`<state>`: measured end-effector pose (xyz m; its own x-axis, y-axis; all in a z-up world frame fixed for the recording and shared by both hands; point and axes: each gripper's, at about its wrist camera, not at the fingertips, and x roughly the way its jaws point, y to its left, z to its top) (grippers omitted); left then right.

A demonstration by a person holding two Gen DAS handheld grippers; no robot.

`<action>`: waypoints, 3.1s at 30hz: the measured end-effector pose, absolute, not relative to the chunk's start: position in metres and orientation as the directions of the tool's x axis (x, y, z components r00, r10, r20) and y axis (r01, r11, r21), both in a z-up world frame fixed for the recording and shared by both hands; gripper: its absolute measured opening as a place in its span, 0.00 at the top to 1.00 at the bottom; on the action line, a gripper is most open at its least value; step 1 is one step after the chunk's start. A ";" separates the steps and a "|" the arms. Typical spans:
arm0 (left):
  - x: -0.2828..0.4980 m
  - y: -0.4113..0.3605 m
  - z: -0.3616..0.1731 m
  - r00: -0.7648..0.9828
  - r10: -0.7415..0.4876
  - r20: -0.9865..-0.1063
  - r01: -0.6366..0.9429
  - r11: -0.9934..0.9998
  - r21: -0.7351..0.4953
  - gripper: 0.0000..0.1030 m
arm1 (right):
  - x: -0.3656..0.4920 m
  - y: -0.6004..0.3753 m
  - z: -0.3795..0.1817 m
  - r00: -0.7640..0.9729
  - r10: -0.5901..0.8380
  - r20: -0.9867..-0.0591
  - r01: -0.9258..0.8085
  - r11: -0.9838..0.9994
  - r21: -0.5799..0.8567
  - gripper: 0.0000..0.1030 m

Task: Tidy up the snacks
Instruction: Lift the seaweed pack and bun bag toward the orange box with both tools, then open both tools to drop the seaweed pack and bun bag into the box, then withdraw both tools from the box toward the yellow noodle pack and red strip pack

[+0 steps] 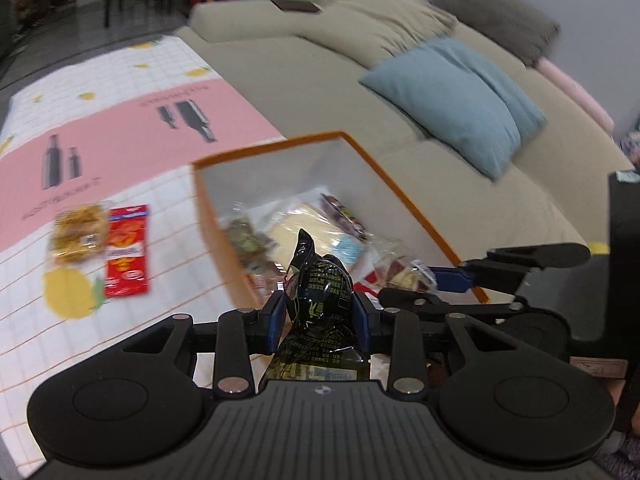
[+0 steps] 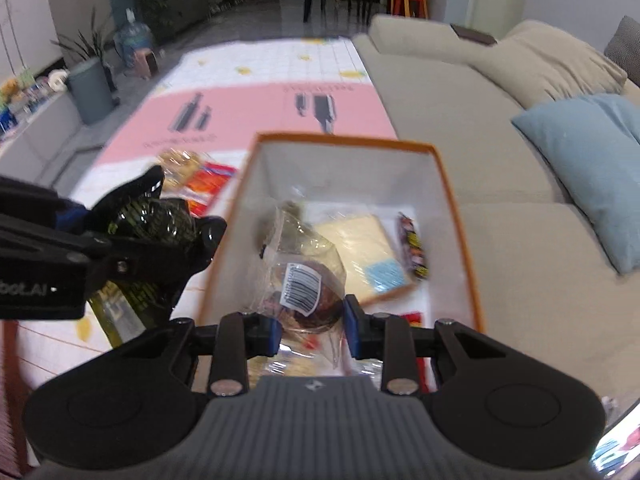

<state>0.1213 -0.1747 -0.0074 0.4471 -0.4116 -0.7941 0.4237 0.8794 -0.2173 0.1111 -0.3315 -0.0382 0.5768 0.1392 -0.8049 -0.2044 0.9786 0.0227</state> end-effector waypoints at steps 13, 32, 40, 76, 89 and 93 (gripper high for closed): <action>0.157 -0.215 -0.066 0.258 -0.396 -0.881 0.464 0.851 -0.247 0.62 | 0.151 -0.365 -0.098 0.334 0.164 -0.928 -0.208 0.973 0.097 0.72; 0.170 -0.224 -0.088 0.177 -0.367 -0.913 0.491 0.837 -0.241 0.61 | 0.163 -0.355 -0.125 0.204 0.184 -0.961 -0.220 0.966 0.138 0.58; 0.157 -0.206 -0.061 0.277 -0.361 -0.891 0.505 0.843 -0.185 0.61 | 0.156 -0.351 -0.105 0.254 0.156 -0.954 -0.226 0.969 0.099 0.43; 0.103 -0.002 -0.048 0.587 -0.136 -0.798 0.163 0.985 -0.049 0.40 | 0.093 -0.196 -0.067 0.672 0.193 -0.715 -0.192 0.978 0.084 0.30; 0.161 0.019 -0.084 0.555 -0.057 -0.830 0.167 0.985 0.044 0.40 | 0.151 -0.157 -0.096 0.629 0.210 -0.749 -0.235 0.969 0.074 0.30; 0.178 0.026 -0.092 0.542 -0.057 -0.838 0.166 0.985 0.040 0.40 | 0.172 -0.146 -0.107 0.608 0.206 -0.767 -0.241 0.968 0.070 0.30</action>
<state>0.1781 0.0257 -0.0922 0.5422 -0.0572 -0.8383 0.1657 0.9854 0.0400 0.1720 -0.1465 -0.1070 0.6075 0.2062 -0.7671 -0.2406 0.9681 0.0696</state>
